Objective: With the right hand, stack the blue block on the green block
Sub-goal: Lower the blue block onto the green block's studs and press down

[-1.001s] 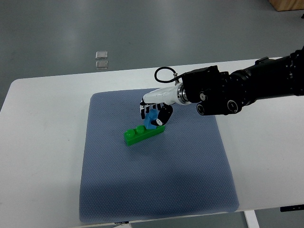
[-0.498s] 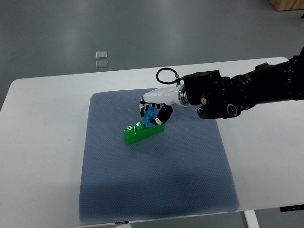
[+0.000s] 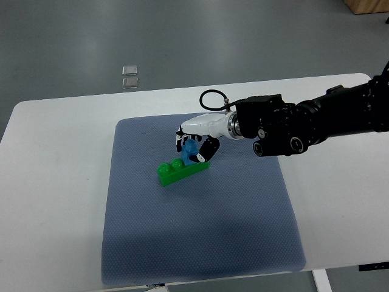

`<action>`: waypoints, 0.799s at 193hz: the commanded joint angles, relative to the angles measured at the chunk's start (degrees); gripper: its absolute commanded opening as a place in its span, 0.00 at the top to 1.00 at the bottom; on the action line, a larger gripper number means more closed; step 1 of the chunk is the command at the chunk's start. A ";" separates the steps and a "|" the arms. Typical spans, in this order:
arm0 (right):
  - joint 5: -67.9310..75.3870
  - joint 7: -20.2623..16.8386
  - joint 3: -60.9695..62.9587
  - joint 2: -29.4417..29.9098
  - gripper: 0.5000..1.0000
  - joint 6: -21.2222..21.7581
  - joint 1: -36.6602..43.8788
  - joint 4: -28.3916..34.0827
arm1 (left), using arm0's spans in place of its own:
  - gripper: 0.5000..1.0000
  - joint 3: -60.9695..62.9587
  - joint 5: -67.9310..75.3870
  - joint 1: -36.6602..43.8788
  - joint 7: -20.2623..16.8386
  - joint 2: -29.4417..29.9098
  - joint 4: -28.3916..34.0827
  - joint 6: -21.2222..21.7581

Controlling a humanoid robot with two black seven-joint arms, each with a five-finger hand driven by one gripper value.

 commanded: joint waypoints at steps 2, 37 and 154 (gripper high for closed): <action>-0.44 0.05 0.00 0.00 0.75 -0.11 -0.36 -0.09 | 0.00 0.00 0.00 0.00 0.00 0.00 0.00 0.00; -0.79 0.23 0.00 0.00 0.75 -0.11 -0.45 -0.26 | 0.00 0.00 0.00 0.00 0.00 0.00 0.00 0.00; -0.88 1.19 0.00 0.00 0.76 -0.99 -3.00 -1.76 | 0.00 0.00 0.00 0.00 0.00 0.00 0.00 0.00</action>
